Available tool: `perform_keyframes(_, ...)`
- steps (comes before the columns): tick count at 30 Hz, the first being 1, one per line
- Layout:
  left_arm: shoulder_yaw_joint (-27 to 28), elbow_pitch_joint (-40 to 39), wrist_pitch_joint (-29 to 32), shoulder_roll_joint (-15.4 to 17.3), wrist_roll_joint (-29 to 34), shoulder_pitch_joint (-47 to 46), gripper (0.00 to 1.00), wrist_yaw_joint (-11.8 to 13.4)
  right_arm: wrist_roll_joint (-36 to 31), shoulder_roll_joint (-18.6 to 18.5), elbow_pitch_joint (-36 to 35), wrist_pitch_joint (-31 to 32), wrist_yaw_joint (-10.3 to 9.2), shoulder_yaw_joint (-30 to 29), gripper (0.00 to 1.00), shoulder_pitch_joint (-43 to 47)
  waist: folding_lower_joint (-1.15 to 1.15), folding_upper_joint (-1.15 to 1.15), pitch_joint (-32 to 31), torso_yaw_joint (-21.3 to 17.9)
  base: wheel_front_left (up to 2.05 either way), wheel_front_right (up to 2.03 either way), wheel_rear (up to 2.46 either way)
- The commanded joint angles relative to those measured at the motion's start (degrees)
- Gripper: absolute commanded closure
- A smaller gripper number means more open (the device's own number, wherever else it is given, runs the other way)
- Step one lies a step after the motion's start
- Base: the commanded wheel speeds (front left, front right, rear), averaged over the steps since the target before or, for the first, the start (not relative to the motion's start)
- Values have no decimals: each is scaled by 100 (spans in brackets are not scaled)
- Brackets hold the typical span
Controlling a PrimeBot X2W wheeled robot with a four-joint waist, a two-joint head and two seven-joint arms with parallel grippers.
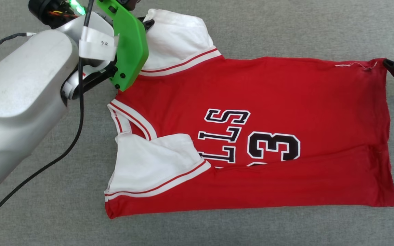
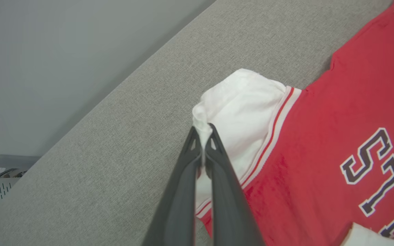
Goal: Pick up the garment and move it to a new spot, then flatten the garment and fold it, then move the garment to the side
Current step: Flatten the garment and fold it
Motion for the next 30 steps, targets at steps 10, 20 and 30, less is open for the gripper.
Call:
perform_keyframes(10,91,-263,-217,47,124,36,100,147,127,531,1213,-86,-5,718,1,-430,0,0,432,270,0,0,0)
perform_keyframes(20,146,-101,-655,123,48,370,100,189,296,209,1135,-1535,-5,1068,100,-390,0,0,-173,217,0,0,0)
perform_keyframes(30,-56,-534,-1023,502,-139,1552,100,488,623,-110,635,-2445,-5,1291,100,634,0,0,-1130,253,0,0,0)
